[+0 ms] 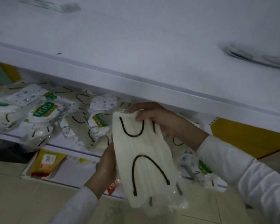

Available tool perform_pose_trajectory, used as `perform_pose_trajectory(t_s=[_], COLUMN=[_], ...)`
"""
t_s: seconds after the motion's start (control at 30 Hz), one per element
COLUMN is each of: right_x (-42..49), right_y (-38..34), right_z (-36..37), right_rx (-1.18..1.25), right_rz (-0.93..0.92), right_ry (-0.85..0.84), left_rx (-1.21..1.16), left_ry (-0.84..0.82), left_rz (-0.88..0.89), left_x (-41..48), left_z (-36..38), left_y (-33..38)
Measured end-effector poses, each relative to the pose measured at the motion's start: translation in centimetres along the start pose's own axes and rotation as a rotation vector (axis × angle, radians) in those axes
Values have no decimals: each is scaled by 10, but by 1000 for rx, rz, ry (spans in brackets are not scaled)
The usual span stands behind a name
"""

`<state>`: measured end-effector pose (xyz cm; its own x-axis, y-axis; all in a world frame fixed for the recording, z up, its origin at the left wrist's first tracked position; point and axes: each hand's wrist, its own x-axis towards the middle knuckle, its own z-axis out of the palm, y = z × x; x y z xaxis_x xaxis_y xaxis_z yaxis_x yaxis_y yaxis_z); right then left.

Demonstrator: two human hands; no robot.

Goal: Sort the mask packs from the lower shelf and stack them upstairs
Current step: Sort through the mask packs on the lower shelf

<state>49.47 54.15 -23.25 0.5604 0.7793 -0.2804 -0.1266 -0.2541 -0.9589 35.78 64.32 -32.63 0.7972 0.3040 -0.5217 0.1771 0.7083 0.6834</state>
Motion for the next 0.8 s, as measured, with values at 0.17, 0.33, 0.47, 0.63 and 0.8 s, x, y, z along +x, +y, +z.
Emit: perform_pose_trajectory(t_s=[0.17,0.33,0.47,0.63,0.8], right_x=[-13,-53,-107,-177,-221], right_y=[10,3,1,22,-15], right_z=[-12,6,14,42,72], right_rx=[-437,-581,-257,386,499], right_rz=[-123,-341,-269,-239,-386], right_ry=[166,306,461,238,269], left_rx=[58,188,-42,-301,-352], left_ry=[36,-77,48,24,-101], left_rz=[93,88,194,385,569], left_x=[-32,-67,-101,-151,-195], left_z=[15,40,56,84,115], left_y=[-4,-6,-3,11,28])
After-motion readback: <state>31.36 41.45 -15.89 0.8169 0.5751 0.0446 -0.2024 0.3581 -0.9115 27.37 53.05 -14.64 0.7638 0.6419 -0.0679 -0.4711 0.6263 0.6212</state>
